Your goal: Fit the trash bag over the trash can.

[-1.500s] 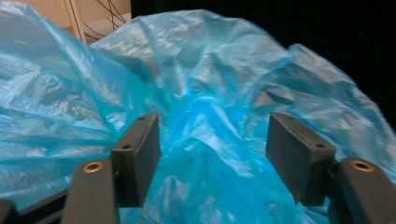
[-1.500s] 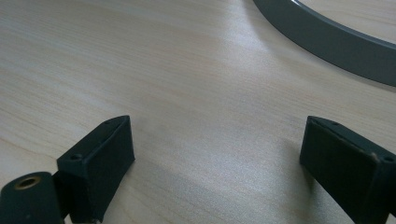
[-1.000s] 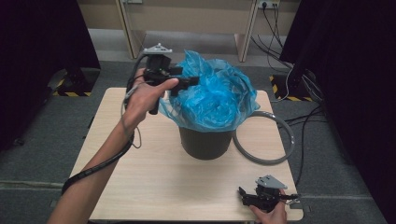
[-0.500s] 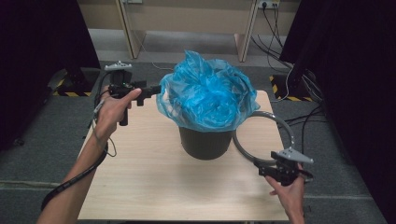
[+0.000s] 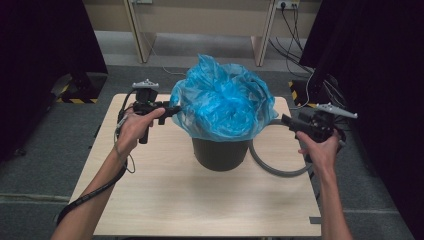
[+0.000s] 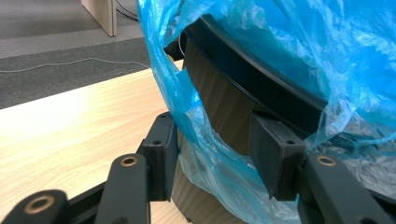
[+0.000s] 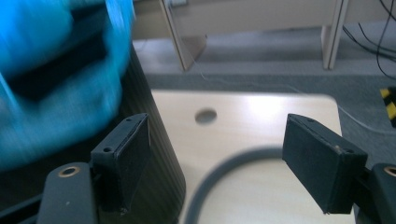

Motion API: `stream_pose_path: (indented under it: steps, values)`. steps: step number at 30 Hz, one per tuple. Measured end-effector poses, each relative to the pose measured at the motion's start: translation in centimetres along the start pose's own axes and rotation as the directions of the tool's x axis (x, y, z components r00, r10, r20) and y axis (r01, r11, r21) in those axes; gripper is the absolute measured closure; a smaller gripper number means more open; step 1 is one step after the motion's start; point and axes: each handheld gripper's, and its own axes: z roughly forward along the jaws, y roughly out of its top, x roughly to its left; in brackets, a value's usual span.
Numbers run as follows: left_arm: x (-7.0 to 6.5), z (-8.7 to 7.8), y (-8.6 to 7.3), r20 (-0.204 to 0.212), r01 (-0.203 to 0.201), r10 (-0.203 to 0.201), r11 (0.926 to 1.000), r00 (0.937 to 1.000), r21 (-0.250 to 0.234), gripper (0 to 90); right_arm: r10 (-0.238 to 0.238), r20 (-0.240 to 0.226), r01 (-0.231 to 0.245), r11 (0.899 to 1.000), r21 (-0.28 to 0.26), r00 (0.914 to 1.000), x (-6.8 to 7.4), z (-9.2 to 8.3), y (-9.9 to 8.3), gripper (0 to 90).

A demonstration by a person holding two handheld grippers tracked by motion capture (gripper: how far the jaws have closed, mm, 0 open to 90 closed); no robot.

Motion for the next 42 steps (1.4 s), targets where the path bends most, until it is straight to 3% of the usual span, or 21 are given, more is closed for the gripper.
stream_pose_path:
  steps: [5, 7, 11, 14, 15, 16, 19, 22, 31, 34, 36, 42]
  values:
    - [-0.1, 0.5, -0.2, 0.042, 0.002, -0.002, 1.0, 0.9991, 0.002, 62.3, -0.029, -0.043, 0.027, 0.999, -0.044, 0.9987, 1.4, 0.3, 3.5, 23.7]
    - [-0.2, 0.6, -0.2, 0.047, -0.003, 0.003, 1.0, 0.9989, -0.001, 66.2, -0.017, -0.067, 0.014, 0.998, -0.054, 0.9976, 2.1, 0.6, 4.5, 23.9]
    - [-0.2, 0.6, -0.3, 0.051, -0.017, 0.017, 0.9999, 0.9986, 0.002, 70.9, -0.028, -0.067, 0.028, 1.0, -0.004, 0.9974, 3.2, 2.4, 5.1, 29.1]
    - [-0.1, 0.8, -0.5, 0.053, -0.022, 0.022, 0.9998, 0.9984, 0.004, 75.9, -0.006, -0.077, 0.005, 1.0, -0.022, 0.997, 3.3, 3.6, 4.7, 46.7]
    - [-0.1, 0.9, -0.6, 0.055, -0.019, 0.019, 0.9998, 0.9983, 0.001, 77.5, 0.006, -0.097, -0.007, 1.0, -0.013, 0.9952, 3.1, 3.7, 4.7, 56.9]
    - [-0.1, 0.9, -0.7, 0.061, -0.014, 0.014, 0.9999, 0.998, -0.001, 79.5, 0.006, -0.104, -0.006, 1.0, 0.007, 0.9946, 3.1, 3.9, 4.5, 61.6]
    - [0.0, 1.2, -1.0, 0.06, -0.016, 0.016, 0.9999, 0.9981, 0.002, 85.0, -0.036, -0.096, 0.041, 0.998, 0.049, 0.9948, 3.2, 4.4, 4.0, 79.9]
    - [0.2, 1.5, -1.6, 0.035, -0.035, 0.034, 0.9993, 0.9988, 0.015, 87.1, -0.06, -0.077, 0.065, 0.996, 0.066, 0.9952, 3.2, 4.8, 3.4, 89.6]
    - [2.0, 4.1, -5.2, -0.022, -0.016, 0.017, 0.9973, 0.9996, 0.072, 88.6, -0.075, -0.041, 0.081, 0.979, 0.187, 0.9964, 2.0, 7.1, -0.2, 90.0]
    - [2.2, 5.3, -6.5, -0.057, -0.048, 0.055, 0.9913, 0.9968, 0.122, 88.6, -0.073, -0.039, 0.079, 0.972, 0.221, 0.9966, 1.9, 8.0, -1.3, 89.9]
    - [2.5, 6.1, -7.4, -0.061, -0.042, 0.051, 0.9885, 0.9969, 0.145, 88.6, -0.095, -0.021, 0.098, 0.963, 0.25, 0.9952, 1.8, 8.6, -2.0, 89.9]
    - [3.3, 8.3, -10.4, -0.078, -0.018, 0.035, 0.9781, 0.9963, 0.207, 88.0, -0.087, 0.011, 0.081, 0.96, 0.269, 0.9962, 1.2, 10.0, -3.4, 88.6]
